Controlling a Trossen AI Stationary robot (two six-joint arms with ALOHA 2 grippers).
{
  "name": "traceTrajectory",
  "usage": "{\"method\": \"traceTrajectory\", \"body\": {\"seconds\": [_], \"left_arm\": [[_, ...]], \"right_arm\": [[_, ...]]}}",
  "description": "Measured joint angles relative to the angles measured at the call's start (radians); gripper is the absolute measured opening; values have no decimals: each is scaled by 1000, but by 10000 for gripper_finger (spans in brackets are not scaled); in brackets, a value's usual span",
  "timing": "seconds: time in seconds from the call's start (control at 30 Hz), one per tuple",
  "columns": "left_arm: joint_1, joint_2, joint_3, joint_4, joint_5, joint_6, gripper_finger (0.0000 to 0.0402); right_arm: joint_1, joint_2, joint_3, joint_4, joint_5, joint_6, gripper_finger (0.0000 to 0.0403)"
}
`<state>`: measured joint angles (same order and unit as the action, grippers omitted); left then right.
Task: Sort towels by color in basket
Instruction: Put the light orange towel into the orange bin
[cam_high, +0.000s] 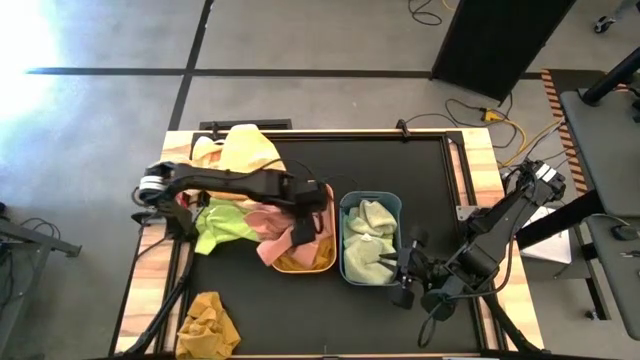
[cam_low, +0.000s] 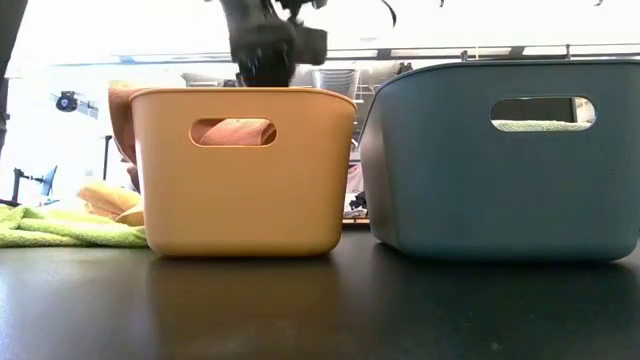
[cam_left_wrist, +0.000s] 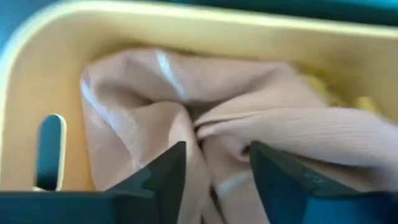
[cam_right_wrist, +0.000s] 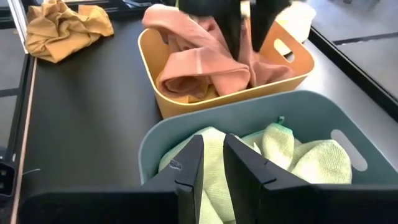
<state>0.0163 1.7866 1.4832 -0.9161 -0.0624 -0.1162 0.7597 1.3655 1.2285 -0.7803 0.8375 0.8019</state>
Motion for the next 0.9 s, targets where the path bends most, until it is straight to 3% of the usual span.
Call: {"method": "traceTrajectory", "body": {"seconds": [0.17, 0.27, 0.37, 0.53, 0.73, 0.9], "left_arm": [[-67, -144, -39, -2, -84, -66, 194], [-108, -247, -98, -126, -159, -152, 196], [-130, -360, -215, -228, -161, -299, 196], [-128, -544, -477, -241, -159, -472, 196], [-92, -628, -703, -150, -141, -583, 196], [-86, -613, -776, 144, -21, -509, 194]], "right_arm": [[0, 0, -4, -2, 0, -14, 52], [0, 0, -6, -2, 0, -15, 52], [0, 1, -7, -2, 0, -18, 52], [0, 1, -11, -1, 1, -40, 52], [0, 1, -19, -1, 52, -58, 52], [-1, 1, -19, 0, 53, -57, 52]]}}
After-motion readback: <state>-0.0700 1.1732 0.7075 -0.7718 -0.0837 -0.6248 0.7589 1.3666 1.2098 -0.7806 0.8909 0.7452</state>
